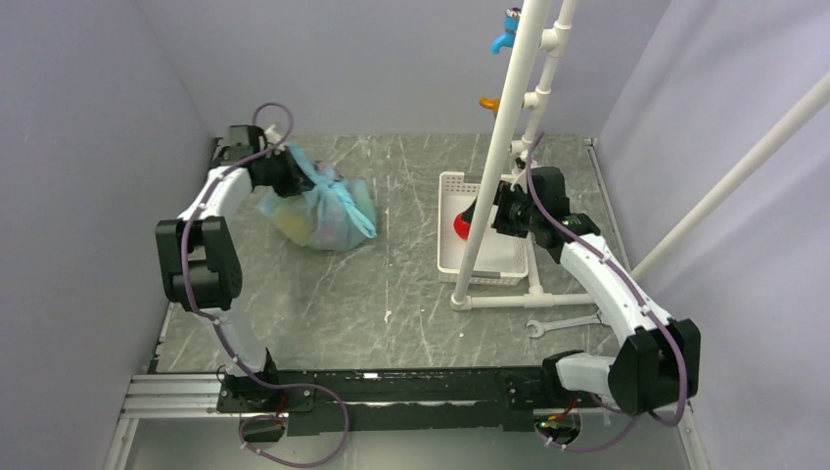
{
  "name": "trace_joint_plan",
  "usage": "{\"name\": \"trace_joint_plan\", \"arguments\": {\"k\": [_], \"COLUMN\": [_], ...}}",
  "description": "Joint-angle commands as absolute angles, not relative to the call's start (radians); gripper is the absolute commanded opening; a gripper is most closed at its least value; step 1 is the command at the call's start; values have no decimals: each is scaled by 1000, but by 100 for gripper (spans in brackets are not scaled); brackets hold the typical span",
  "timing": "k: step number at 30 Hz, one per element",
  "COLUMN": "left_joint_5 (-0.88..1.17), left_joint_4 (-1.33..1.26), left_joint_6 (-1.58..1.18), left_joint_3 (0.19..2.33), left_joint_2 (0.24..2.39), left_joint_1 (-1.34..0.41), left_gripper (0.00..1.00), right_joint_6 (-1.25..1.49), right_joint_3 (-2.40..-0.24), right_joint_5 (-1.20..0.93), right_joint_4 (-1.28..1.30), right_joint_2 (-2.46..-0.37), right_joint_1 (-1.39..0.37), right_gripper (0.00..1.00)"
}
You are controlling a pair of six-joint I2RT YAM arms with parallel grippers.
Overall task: Take the fake fruits out of the plastic bag
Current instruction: Move the plastic bag to the center of the board.
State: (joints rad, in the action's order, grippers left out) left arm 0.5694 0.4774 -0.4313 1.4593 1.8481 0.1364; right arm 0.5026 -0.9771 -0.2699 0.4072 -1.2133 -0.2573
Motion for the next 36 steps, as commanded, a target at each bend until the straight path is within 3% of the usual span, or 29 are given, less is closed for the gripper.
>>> {"name": "trace_joint_plan", "arguments": {"k": [1, 10, 17, 25, 29, 36], "left_joint_5": [686, 821, 892, 959, 926, 936], "left_joint_4": [480, 303, 261, 208, 237, 236], "left_joint_6": [-450, -522, -553, -582, -559, -565], "left_joint_3": [1507, 1353, 1342, 1328, 1328, 1333], "left_joint_2": [1803, 1771, 1794, 1778, 1773, 1779], "left_joint_1": [43, 15, -75, -130, -143, -143], "left_gripper": [0, 0, 0, 0, 0, 0], "right_joint_6": [465, 472, 506, 558, 579, 571], "right_joint_3": [-1053, -1197, -1172, -1229, -1271, -1279], "right_joint_5": [-349, -547, -648, -606, -619, -546], "right_joint_4": [250, 89, -120, -171, -161, -152], "right_joint_2": [-1285, -1520, -1590, -1704, -1767, -1804], "right_joint_1": [-287, -367, -424, -475, -483, -499], "right_gripper": [100, 92, 92, 90, 82, 82]}}
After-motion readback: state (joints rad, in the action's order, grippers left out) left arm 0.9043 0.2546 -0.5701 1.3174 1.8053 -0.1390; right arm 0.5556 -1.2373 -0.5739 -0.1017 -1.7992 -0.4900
